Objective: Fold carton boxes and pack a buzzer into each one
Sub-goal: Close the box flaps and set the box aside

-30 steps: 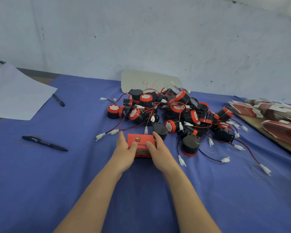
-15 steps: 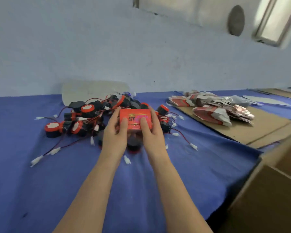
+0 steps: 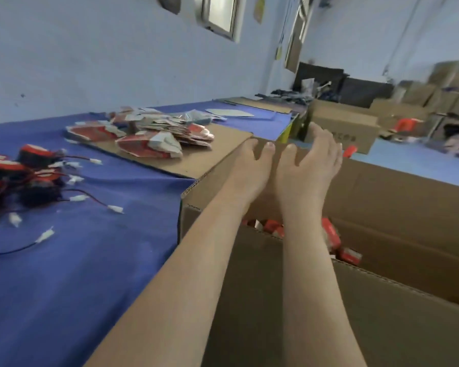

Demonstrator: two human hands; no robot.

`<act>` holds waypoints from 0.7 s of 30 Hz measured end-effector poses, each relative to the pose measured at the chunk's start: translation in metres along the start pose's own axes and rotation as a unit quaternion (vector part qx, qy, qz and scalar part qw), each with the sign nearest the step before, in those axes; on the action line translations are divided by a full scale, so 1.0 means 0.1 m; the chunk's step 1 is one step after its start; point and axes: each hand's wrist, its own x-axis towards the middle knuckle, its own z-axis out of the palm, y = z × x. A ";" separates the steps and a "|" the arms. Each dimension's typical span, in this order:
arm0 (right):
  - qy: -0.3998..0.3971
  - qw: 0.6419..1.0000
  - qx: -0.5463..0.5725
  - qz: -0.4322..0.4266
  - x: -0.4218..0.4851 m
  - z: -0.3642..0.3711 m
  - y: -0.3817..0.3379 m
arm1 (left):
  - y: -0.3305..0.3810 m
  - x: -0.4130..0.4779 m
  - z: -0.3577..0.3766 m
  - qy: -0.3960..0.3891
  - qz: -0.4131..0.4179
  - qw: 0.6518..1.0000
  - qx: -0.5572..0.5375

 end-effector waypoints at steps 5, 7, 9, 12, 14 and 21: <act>-0.107 0.944 0.310 -0.029 -0.44 0.81 -0.55 | -0.14 0.15 -0.98 0.205 0.000 0.972 -0.111; -0.196 0.909 0.367 0.019 -0.63 1.38 -0.73 | -0.33 0.26 -1.52 0.275 -0.022 0.956 -0.102; -0.290 0.859 0.401 0.134 -0.81 1.99 -0.85 | -0.58 0.37 -1.99 0.326 -0.059 0.937 -0.111; -0.315 0.795 0.400 0.331 -0.92 2.81 -0.79 | -1.00 0.56 -2.48 0.354 -0.130 0.919 -0.116; -0.260 0.805 0.377 0.378 -0.87 3.22 -0.66 | -1.26 0.73 -2.67 0.352 -0.159 0.914 -0.119; -0.107 0.828 0.375 0.402 -0.43 4.07 -0.39 | -1.68 1.41 -2.81 0.303 -0.202 0.919 -0.154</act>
